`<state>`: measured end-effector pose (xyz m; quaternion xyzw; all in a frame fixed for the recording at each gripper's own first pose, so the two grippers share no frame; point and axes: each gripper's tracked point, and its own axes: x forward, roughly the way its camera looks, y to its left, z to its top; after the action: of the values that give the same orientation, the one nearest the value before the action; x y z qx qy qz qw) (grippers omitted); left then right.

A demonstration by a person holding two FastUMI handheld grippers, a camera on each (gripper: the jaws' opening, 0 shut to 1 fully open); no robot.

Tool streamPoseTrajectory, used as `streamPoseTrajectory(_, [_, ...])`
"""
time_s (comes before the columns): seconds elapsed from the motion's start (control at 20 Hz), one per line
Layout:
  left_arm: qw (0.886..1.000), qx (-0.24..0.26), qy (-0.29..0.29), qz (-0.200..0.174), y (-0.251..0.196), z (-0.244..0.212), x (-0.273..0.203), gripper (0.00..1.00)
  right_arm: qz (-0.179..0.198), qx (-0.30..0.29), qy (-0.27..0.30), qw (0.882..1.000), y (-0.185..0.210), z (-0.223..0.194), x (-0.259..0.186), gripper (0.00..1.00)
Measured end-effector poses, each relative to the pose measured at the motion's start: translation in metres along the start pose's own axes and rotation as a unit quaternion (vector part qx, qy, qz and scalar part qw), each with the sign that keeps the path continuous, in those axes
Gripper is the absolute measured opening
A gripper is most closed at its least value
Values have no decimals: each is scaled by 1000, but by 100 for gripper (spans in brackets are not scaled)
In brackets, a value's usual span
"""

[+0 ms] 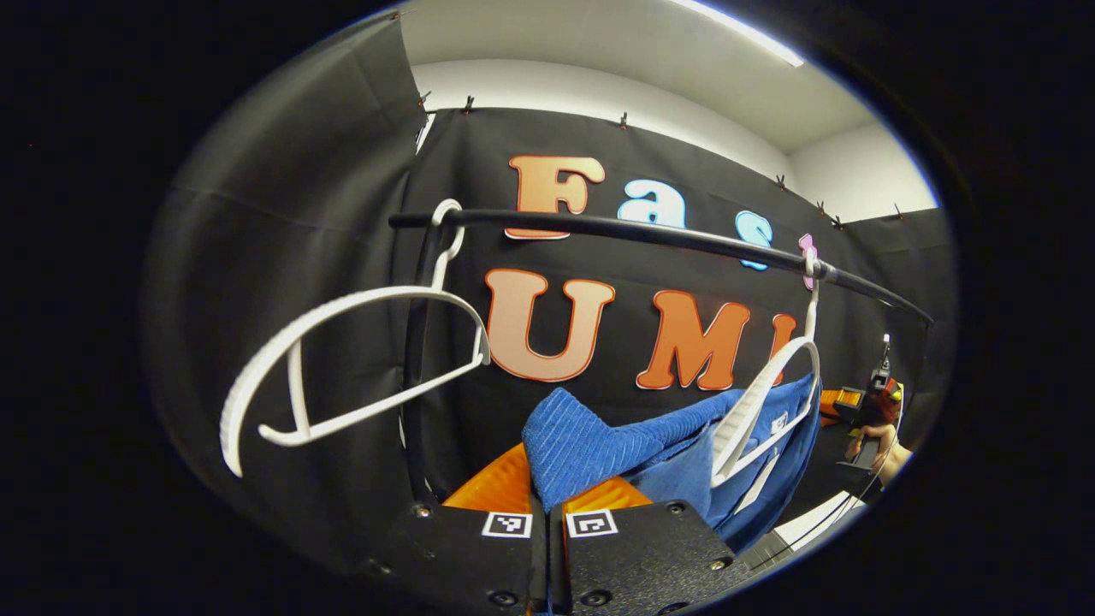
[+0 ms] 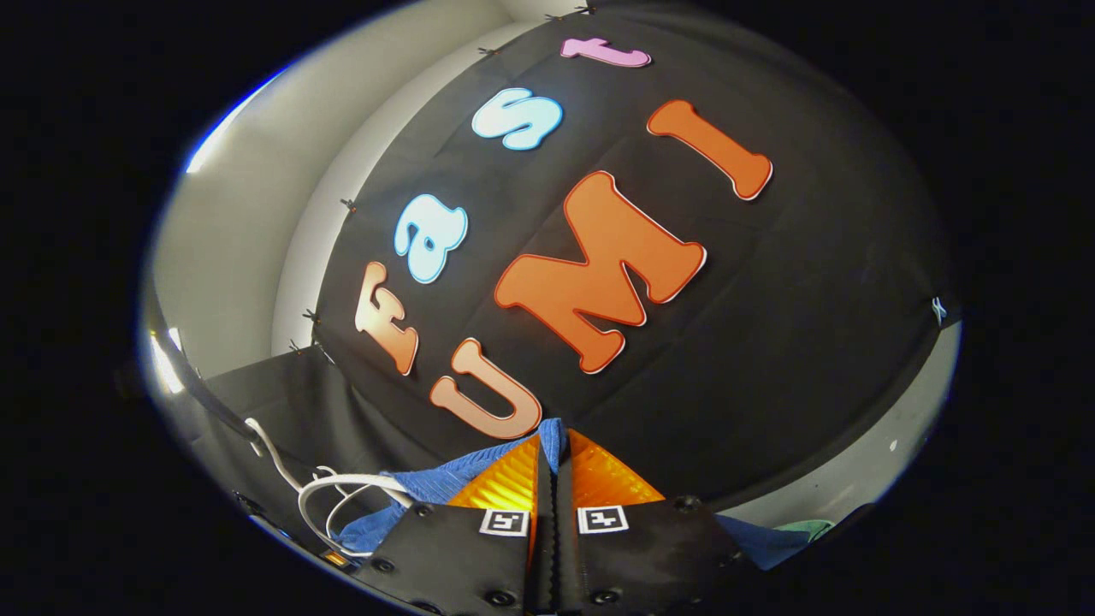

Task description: Grasp the clothes on the hanger with both hands and then place them into the laundry hamper below.

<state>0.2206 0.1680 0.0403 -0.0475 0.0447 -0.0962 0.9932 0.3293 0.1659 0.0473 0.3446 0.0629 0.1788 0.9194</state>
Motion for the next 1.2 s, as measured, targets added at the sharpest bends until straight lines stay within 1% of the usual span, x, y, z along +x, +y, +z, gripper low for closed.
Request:
streamPoseTrajectory(0.1, [1000,0,12,-1,-1,-13,-3,2,-1,9,-3,1000,-3,-2,-10,7])
streamPoseTrajectory(0.15, [1000,0,14,-3,-2,-17,-4,2,-3,11,-4,1000,-6,-4,-13,2])
streamPoseTrajectory(0.2, [1000,0,17,-5,-3,-22,-7,2,-8,10,-4,1000,-10,-7,-15,7])
streamPoseTrajectory(0.4, [999,-5,34,-8,-6,-43,-13,2,-26,1,-7,1000,-17,-15,-26,7])
streamPoseTrajectory(0.55, [999,5,40,-9,-8,-57,-21,1,-44,1,-4,999,-24,-24,-34,7])
streamPoseTrajectory(0.65, [999,-3,48,-11,-11,-70,-24,2,-52,6,-8,999,-29,-28,-41,8])
streamPoseTrajectory(0.7, [998,-7,64,-4,-6,-83,-26,2,-93,-8,1,996,-46,-37,-42,7])
streamPoseTrajectory(0.75, [996,-19,89,-2,-4,-103,-30,1,-112,-21,21,993,-62,-49,-50,7])
streamPoseTrajectory(0.8, [993,-44,108,-3,-4,-122,-38,2,-119,-19,36,992,-73,-65,-60,7])
streamPoseTrajectory(0.85, [991,-56,124,2,-4,-138,-44,2,-132,-15,44,990,-85,-79,-66,7])
streamPoseTrajectory(0.9, [986,-58,157,4,-2,-164,-49,2,-151,-13,61,987,-103,-94,-73,7])
streamPoseTrajectory(0.95, [984,-57,172,7,-3,-182,-55,1,-162,-8,72,984,-118,-111,-83,7])
streamPoseTrajectory(1.1, [982,-9,189,5,-21,-208,-58,2,-181,4,84,980,-141,-141,-103,7])
streamPoseTrajectory(1.2, [980,-15,197,-2,-29,-211,-54,1,-188,-5,90,978,-146,-149,-112,7])
